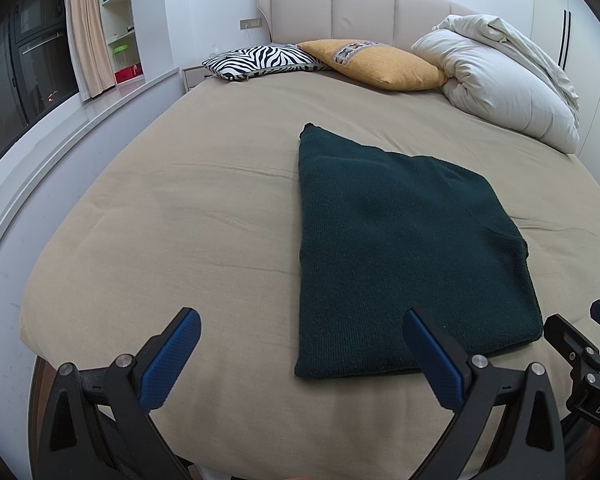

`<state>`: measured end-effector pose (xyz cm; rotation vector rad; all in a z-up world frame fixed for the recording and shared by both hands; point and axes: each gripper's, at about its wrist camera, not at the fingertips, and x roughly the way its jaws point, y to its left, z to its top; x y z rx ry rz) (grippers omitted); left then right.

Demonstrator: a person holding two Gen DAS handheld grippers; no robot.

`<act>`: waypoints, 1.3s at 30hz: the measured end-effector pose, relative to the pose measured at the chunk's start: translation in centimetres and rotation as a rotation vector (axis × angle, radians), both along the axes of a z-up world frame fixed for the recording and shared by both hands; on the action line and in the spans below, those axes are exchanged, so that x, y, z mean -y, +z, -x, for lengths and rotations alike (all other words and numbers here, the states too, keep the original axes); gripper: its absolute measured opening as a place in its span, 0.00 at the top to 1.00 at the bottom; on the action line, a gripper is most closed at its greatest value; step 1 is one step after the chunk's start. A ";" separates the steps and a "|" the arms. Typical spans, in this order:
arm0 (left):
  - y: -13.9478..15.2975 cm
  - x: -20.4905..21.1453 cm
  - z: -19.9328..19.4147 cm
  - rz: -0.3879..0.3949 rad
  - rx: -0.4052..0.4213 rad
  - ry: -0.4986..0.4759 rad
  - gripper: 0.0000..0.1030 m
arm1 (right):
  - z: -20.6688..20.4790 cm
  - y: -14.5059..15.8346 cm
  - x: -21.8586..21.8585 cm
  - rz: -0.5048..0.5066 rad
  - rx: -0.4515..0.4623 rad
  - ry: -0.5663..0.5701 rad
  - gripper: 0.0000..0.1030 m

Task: Fold small clothes

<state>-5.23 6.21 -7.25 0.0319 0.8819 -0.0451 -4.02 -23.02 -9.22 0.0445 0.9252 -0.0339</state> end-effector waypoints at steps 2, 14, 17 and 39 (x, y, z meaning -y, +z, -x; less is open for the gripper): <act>0.0 0.0 0.0 0.001 0.000 0.001 0.00 | 0.0 0.0 0.0 0.000 -0.001 0.000 0.00; 0.1 -0.1 0.0 0.000 0.000 0.000 0.00 | 0.1 -0.1 0.1 -0.001 -0.002 0.000 0.00; 0.1 -0.1 -0.1 0.000 0.000 -0.001 0.00 | 0.2 -0.2 0.1 0.000 -0.002 0.000 0.00; -0.6 -0.2 0.4 -0.008 -0.008 0.008 0.00 | 0.6 -0.4 0.2 -0.004 -0.008 0.004 0.00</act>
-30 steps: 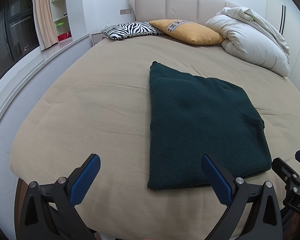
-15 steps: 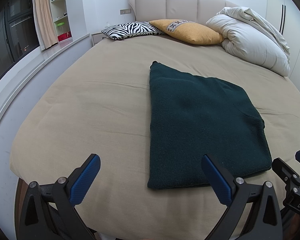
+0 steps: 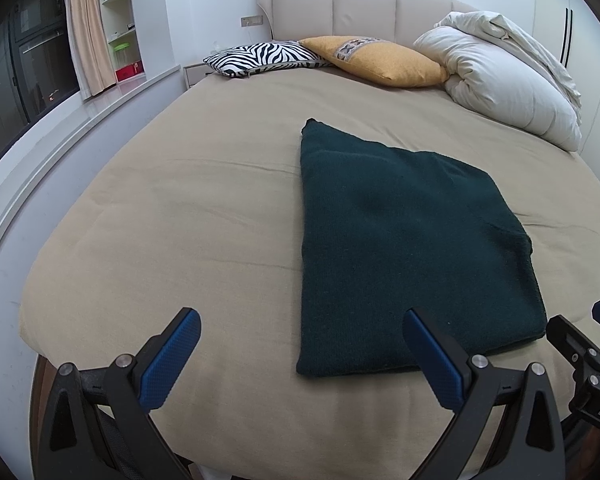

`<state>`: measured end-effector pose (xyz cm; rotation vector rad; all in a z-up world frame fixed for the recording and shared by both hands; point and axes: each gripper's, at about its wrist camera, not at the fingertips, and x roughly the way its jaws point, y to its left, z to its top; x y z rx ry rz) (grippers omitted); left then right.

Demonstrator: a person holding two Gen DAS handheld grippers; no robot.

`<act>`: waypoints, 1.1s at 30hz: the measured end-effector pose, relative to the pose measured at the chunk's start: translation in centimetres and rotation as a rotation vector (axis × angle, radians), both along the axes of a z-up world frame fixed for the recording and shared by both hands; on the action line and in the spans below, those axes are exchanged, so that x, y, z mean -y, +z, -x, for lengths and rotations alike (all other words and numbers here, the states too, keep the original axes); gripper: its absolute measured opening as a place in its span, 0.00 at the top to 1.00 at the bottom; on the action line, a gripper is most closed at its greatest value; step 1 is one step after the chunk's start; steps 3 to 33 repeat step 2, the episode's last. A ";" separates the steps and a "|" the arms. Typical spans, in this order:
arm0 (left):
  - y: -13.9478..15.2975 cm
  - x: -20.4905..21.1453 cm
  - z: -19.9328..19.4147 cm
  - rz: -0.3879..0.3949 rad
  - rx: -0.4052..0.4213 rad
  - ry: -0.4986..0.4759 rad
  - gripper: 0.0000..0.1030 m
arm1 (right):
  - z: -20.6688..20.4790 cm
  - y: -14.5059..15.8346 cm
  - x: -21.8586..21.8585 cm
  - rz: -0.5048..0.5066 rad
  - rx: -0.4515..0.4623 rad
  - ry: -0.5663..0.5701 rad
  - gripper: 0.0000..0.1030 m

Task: Fold small clothes

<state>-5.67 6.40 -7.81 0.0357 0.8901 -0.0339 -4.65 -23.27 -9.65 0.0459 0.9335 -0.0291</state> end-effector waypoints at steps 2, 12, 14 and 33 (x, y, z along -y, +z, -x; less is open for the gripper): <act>0.0 0.0 0.0 0.003 0.000 0.000 0.00 | 0.1 0.0 0.1 -0.001 -0.001 0.001 0.00; 0.0 0.0 0.0 0.003 0.000 0.000 0.00 | 0.1 0.0 0.1 -0.001 -0.001 0.001 0.00; 0.0 0.0 0.0 0.003 0.000 0.000 0.00 | 0.1 0.0 0.1 -0.001 -0.001 0.001 0.00; 0.0 0.0 0.0 0.003 0.000 0.000 0.00 | 0.1 0.0 0.1 -0.001 -0.001 0.001 0.00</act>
